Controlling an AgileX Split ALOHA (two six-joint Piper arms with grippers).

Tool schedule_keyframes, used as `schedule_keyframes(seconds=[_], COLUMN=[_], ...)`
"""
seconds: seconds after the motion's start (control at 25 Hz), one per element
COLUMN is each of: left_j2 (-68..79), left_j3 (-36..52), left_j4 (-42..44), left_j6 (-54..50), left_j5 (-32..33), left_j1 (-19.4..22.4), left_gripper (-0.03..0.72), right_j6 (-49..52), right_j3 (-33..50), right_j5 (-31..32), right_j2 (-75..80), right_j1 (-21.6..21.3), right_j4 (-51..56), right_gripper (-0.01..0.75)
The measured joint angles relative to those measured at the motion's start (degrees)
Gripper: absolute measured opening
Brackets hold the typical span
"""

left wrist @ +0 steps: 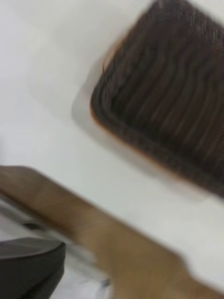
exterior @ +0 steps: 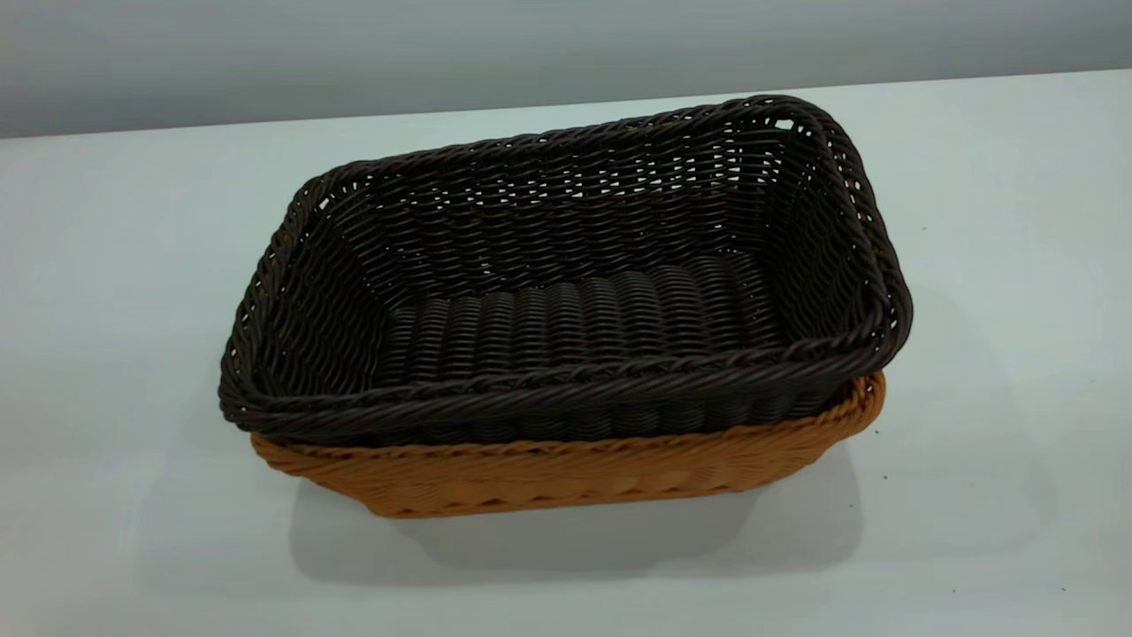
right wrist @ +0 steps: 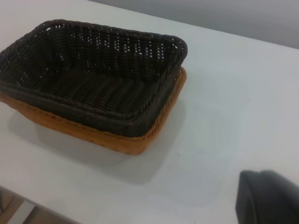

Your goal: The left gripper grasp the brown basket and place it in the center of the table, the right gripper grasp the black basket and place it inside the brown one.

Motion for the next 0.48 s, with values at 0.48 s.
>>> schedule_keyframes(seconds=[0.48], left_j2=[-16.52], left_j3=[0.0], left_j4=[-0.2], left_j6=[-2.64], left_j5=[2.32], left_j1=[30.97], left_gripper=[-0.001], right_j6=[0.0], right_j3=[0.0], right_j5=[0.0], right_j2=[0.0], right_j1=[0.0], right_j4=[0.0], right_gripper=[0.003])
